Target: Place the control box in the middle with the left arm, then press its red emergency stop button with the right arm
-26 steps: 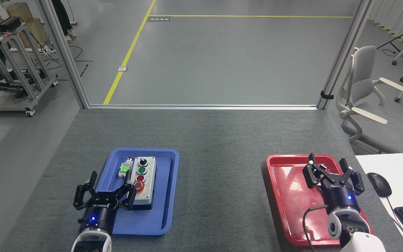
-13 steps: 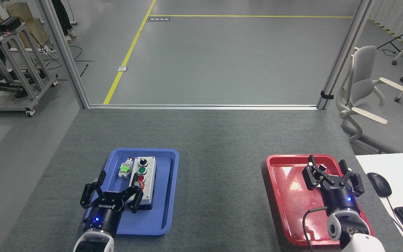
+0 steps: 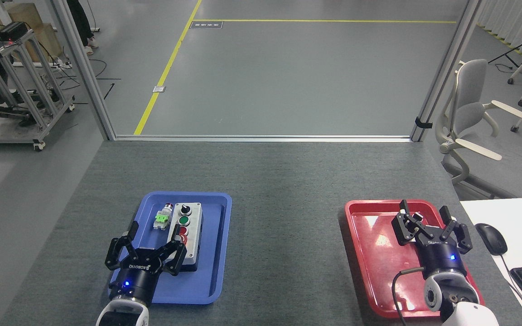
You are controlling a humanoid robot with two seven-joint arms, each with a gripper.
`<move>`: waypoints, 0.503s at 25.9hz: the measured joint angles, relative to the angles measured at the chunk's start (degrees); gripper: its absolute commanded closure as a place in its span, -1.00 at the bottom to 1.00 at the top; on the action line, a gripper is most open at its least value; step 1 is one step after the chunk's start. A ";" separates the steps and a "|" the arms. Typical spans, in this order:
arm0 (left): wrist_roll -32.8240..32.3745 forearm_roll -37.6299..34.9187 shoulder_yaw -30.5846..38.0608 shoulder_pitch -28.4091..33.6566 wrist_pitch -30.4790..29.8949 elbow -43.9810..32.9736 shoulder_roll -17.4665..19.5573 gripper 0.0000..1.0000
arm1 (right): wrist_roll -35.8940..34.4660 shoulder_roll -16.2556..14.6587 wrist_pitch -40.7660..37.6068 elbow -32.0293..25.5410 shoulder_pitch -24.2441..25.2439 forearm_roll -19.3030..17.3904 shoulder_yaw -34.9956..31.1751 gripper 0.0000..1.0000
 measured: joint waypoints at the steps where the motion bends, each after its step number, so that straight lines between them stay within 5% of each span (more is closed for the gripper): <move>1: -0.03 -0.02 -0.03 0.01 0.08 -0.01 -0.01 -1.00 | -0.05 0.00 0.00 0.00 -0.03 0.01 0.00 -0.98; 13: 0.00 -0.91 -3.82 0.64 0.82 3.67 -1.16 -0.98 | -0.22 0.00 0.02 0.00 0.00 0.03 0.00 -0.98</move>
